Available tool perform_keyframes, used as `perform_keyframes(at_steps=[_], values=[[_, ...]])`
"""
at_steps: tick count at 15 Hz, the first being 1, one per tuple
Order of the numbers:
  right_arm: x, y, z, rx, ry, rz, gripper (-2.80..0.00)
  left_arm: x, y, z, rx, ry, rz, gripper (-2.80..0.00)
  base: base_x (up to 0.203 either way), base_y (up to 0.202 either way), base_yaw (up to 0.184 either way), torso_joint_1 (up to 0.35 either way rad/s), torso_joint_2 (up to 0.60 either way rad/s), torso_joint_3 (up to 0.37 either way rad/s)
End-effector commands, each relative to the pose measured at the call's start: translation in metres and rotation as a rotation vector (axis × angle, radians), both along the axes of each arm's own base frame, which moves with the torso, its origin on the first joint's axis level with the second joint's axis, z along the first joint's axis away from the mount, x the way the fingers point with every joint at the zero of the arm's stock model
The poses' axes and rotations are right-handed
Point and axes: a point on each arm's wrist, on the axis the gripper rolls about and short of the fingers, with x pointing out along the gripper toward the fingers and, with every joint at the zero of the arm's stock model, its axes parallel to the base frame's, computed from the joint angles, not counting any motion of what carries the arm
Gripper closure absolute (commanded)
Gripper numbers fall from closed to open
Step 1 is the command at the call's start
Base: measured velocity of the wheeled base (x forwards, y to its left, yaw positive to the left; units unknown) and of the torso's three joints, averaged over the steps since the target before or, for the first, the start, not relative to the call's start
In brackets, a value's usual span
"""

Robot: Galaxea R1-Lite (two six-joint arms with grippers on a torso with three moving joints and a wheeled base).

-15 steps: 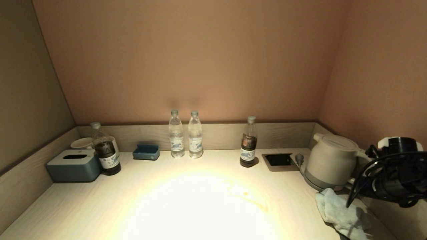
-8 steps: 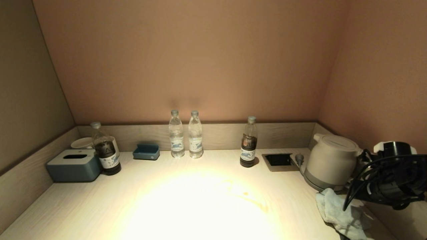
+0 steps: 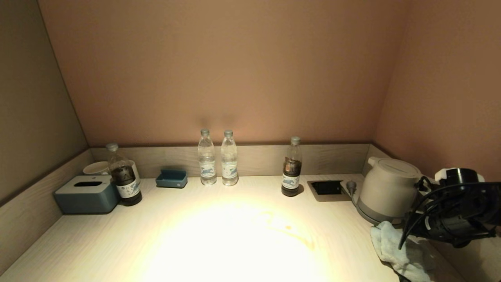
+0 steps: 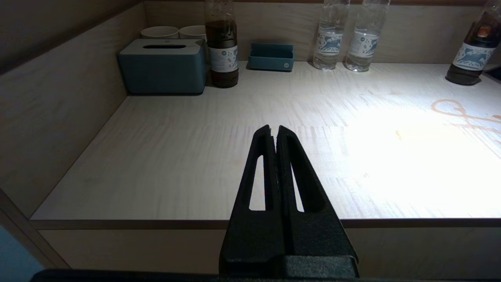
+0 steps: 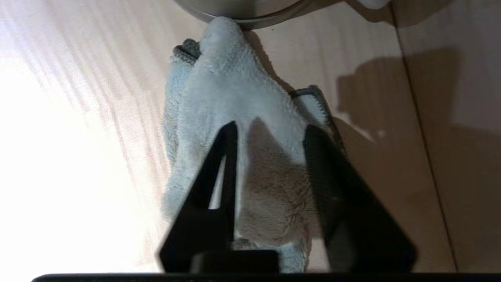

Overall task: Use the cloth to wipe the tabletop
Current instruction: Pick up the tablecloth

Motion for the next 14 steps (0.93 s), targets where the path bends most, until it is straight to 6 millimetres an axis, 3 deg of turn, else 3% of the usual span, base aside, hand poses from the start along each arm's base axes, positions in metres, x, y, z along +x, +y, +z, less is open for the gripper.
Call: perform_keyframes(at_steps=[1, 13, 14], values=[[0.003, 0.003, -0.003, 0.004, 0.005, 0.013, -2.80, 0.000, 0.000, 0.000, -0.001, 0.000, 0.000, 0.00, 0.000, 0.000, 0.000, 0.000, 0.00, 0.000], [0.010, 0.005, -0.043, 0.045, 0.124, 0.030, -2.80, 0.000, 0.000, 0.000, -0.001, 0.000, 0.000, 0.00, 0.000, 0.000, 0.000, 0.000, 0.00, 0.000], [0.009, 0.005, -0.042, 0.041, 0.124, 0.036, 0.00, 0.000, 0.000, 0.000, -0.001, 0.000, 0.000, 0.00, 0.000, 0.000, 0.000, 0.000, 0.00, 0.000]])
